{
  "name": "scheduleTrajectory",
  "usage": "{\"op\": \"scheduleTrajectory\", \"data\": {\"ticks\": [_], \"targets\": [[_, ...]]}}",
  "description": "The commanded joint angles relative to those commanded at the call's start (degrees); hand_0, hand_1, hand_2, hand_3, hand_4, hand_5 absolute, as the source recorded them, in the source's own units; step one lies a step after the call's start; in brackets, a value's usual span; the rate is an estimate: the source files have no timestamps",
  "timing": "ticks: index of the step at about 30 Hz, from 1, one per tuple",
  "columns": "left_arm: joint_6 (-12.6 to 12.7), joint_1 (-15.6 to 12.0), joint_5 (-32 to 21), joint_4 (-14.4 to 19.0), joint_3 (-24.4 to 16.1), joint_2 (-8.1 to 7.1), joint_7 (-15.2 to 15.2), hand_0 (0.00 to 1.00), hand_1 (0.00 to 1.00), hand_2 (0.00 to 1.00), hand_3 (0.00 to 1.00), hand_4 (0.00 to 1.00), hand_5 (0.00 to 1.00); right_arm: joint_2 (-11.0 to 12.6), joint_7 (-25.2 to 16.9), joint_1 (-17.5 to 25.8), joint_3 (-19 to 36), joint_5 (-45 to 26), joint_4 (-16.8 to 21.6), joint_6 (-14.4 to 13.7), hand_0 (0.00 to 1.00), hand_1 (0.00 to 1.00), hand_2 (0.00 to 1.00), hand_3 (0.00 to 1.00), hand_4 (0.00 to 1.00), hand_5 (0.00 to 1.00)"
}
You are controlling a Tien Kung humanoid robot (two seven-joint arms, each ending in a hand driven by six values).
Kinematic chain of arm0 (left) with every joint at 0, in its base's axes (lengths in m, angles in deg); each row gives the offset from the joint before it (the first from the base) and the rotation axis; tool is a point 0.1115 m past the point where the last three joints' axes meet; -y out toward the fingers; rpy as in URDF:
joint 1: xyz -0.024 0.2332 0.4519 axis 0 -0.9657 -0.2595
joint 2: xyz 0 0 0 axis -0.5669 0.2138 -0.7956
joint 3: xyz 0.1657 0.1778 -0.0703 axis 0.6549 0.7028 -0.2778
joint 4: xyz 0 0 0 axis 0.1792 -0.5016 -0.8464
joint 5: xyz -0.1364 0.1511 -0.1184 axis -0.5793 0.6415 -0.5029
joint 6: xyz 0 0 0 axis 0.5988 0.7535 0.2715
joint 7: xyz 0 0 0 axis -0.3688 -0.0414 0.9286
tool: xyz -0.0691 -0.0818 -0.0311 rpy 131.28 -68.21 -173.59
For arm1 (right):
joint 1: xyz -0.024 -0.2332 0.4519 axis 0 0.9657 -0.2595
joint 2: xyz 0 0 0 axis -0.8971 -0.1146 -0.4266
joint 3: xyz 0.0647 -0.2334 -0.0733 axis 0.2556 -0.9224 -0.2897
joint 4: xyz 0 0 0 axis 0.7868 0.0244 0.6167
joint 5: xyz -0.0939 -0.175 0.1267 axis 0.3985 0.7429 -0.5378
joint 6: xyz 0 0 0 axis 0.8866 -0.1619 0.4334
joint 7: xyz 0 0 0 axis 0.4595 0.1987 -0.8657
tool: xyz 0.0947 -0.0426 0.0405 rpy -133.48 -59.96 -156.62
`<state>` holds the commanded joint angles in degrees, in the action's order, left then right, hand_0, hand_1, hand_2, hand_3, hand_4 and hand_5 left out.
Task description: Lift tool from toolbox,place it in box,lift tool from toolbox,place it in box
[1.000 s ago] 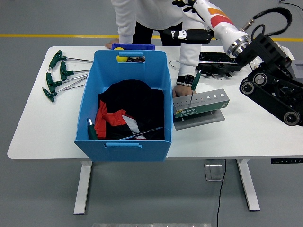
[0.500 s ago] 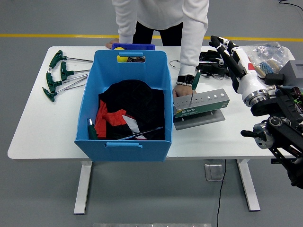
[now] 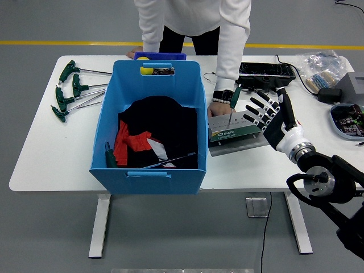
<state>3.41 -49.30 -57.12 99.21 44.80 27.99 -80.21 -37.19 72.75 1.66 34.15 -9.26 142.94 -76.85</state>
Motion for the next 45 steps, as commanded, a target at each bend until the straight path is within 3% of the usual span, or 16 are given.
{"op": "scheduleTrajectory", "data": {"ticks": [15, 22, 34, 45], "targets": [[-0.25, -0.14, 1.68, -0.03, -0.83, -0.12, 0.69, 0.801, 0.779, 0.799, 0.806, 0.630, 0.998, -0.86, 1.12, -1.26, -4.13, -2.20, -5.43, 1.72, 0.669, 0.658, 0.771, 0.889, 0.998, 0.904], [-0.44, 0.14, 0.88, 0.04, -0.26, -0.07, 0.27, 0.801, 0.778, 0.798, 0.806, 0.629, 0.998, -2.86, 0.10, -2.53, -4.83, -3.98, -7.81, 2.31, 0.663, 0.648, 0.764, 0.890, 0.998, 0.916], [-0.52, 0.20, -0.20, 0.02, 0.32, 0.06, -0.15, 0.801, 0.777, 0.798, 0.807, 0.627, 0.998, -5.58, -0.23, -4.47, -6.73, -5.24, -9.49, 2.86, 0.666, 0.645, 0.761, 0.894, 0.998, 0.921], [-0.24, 0.54, -0.42, 0.26, 0.42, 0.12, -0.10, 0.800, 0.777, 0.799, 0.807, 0.627, 0.998, -5.78, -1.00, -6.47, -8.26, -6.54, -11.45, 2.98, 0.662, 0.641, 0.760, 0.894, 0.998, 0.923]]}}
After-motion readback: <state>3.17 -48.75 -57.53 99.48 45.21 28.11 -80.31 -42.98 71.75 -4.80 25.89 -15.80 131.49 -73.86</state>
